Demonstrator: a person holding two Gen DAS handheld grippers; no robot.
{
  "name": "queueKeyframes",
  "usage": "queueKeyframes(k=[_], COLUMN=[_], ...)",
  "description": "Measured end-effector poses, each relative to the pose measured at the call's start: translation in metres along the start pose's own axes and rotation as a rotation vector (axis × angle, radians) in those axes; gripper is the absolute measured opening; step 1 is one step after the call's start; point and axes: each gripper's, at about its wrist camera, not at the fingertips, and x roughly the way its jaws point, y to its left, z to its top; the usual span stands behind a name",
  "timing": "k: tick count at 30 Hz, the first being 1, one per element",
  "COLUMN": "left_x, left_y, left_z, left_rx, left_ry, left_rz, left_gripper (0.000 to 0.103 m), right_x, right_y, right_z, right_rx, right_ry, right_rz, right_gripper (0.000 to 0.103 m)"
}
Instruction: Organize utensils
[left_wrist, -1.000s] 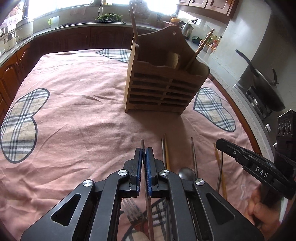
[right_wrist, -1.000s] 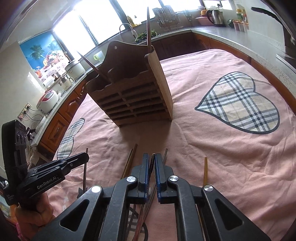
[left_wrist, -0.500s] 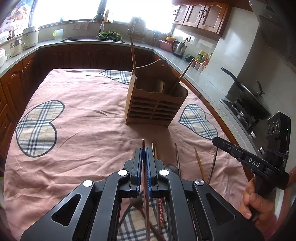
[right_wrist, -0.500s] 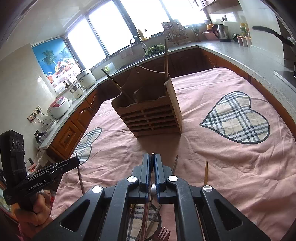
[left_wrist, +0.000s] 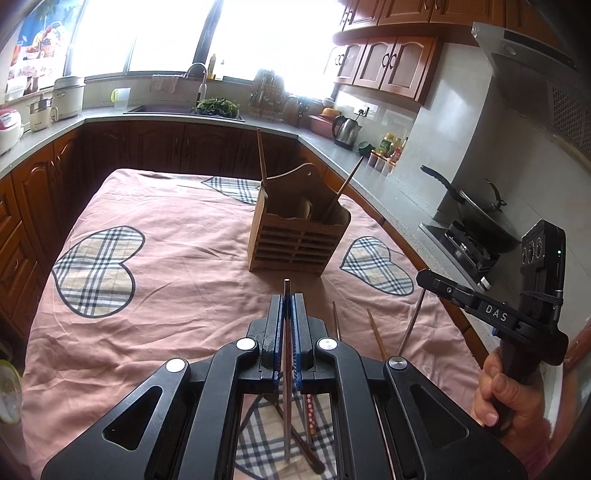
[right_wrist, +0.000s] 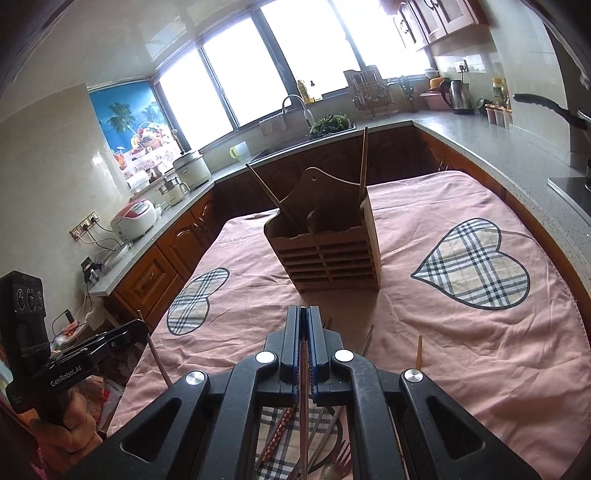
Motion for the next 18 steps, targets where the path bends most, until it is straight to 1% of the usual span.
queueKeyframes(k=[11,18], left_x=[-0.022,-0.023], left_y=[0.007,0.01], left_z=[0.01,0.019], left_rx=[-0.029,-0.054], left_ry=[-0.113,-0.168], left_rz=[-0.002,-0.011], left_gripper=[0.003,0.003], right_x=[-0.017,-0.021], right_y=[0.008,0.006], right_z=[0.005,0.013], right_rx=[-0.014,-0.011], right_ry=[-0.073,-0.109], right_rz=[0.011,0.002], right_gripper=[0.004,0.004])
